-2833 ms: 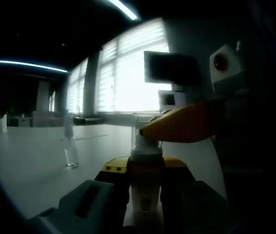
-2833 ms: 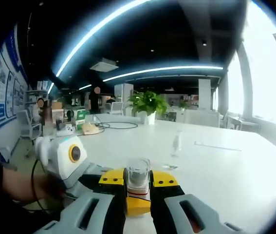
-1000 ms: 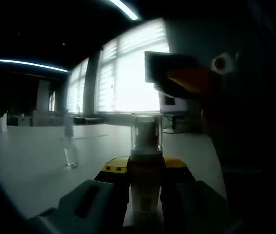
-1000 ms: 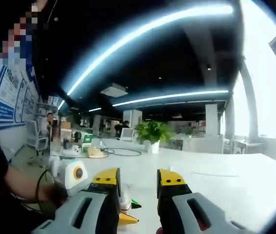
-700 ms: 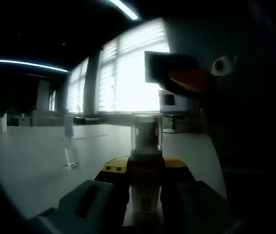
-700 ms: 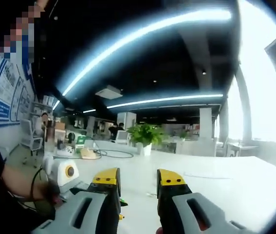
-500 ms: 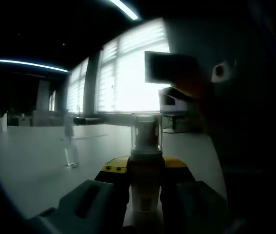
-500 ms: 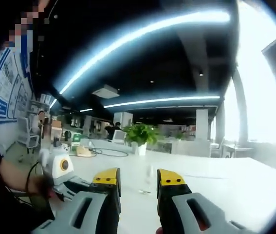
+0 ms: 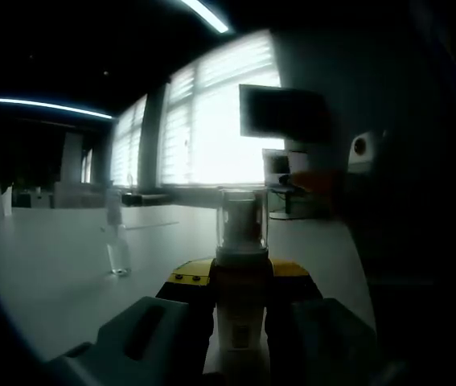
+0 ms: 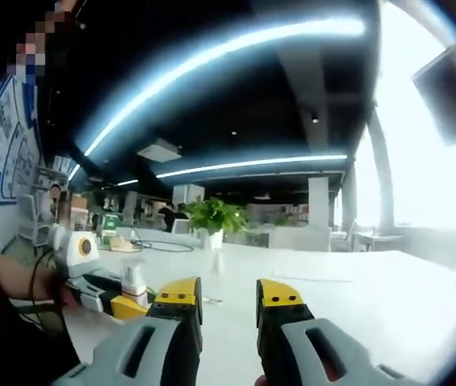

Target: Clamp pump bottle remove cover press pump head put on cover

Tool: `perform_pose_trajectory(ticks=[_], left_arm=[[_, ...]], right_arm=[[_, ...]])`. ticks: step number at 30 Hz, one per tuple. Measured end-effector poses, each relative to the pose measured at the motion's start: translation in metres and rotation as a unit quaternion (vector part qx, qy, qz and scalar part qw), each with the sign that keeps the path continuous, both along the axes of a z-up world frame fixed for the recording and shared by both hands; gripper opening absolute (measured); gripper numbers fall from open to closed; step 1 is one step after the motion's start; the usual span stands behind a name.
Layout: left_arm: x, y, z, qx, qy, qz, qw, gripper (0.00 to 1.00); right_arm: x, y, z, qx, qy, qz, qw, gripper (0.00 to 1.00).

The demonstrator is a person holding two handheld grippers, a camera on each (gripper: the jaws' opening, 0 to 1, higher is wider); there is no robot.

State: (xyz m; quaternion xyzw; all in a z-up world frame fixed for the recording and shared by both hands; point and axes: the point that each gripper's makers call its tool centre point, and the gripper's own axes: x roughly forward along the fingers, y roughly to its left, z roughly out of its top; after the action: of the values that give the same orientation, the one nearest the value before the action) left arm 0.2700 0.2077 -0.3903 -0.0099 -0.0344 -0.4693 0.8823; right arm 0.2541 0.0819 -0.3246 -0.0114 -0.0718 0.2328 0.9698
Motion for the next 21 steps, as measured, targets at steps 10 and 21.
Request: perform_pose_trajectory(ticks=[10,21], left_arm=[[0.0,0.0,0.0,0.0,0.001,0.001,1.0,0.14],[0.0,0.0,0.0,0.0,0.001,0.0,1.0,0.14]], right_arm=[[0.003,-0.007,-0.019,-0.001,0.012,0.0,0.9999,0.21],[0.004,-0.01,-0.037,0.013,0.004,0.014,0.9998,0.21]])
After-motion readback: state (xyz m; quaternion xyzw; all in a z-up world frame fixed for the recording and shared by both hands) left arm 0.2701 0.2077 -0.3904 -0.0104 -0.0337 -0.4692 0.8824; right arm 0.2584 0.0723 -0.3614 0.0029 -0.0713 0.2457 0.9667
